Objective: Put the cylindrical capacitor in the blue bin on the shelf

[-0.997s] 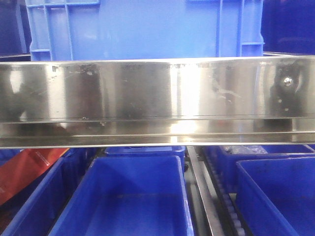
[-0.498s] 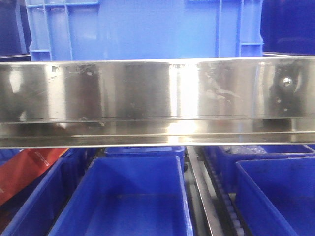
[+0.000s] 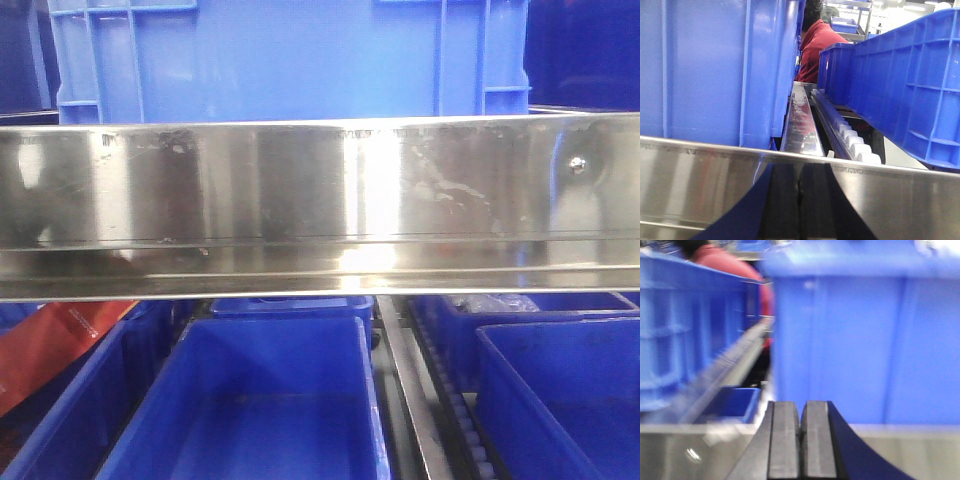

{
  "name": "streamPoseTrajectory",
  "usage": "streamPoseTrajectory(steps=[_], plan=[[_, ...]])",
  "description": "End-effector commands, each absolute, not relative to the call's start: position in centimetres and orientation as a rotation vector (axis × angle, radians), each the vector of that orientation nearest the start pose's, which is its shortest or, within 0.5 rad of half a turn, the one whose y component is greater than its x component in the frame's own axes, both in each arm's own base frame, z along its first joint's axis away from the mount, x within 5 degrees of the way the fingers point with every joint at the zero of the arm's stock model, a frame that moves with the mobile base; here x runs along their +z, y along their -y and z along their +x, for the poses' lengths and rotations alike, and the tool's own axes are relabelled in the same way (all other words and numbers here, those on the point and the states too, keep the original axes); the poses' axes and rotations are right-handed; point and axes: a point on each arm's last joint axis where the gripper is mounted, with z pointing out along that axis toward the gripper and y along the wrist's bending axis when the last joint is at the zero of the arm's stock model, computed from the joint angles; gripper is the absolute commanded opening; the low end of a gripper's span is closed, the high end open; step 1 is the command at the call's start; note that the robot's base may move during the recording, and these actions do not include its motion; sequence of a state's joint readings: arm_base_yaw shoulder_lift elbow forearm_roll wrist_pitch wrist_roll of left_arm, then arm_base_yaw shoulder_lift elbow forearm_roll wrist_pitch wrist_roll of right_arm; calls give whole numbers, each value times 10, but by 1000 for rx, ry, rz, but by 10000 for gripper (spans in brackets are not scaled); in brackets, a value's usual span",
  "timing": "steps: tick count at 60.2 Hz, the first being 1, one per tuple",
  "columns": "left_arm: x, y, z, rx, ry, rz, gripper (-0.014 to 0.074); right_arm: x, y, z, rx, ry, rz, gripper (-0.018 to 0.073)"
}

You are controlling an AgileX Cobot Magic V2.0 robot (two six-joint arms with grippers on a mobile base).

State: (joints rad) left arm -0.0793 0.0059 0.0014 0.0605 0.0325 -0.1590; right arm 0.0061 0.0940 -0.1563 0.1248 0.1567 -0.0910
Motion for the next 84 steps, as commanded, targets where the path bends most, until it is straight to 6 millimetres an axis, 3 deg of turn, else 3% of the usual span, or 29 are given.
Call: streamPoseTrajectory(steps=[1,7,15,84], plan=[[212,4,56,-144,-1498,-20,-111,229,-1,55,39,-1540,39,-162],[212,4,56,-144,-1498,-20,-111,207,0,56,39,-1570,43,-162],[212,4,56,-144,-1498,-20,-111,203,-1,56,37,-1594,39,-162],[212,4,56,-144,-1498,-20,-111,204,0,56,2,-1587,12,-162]])
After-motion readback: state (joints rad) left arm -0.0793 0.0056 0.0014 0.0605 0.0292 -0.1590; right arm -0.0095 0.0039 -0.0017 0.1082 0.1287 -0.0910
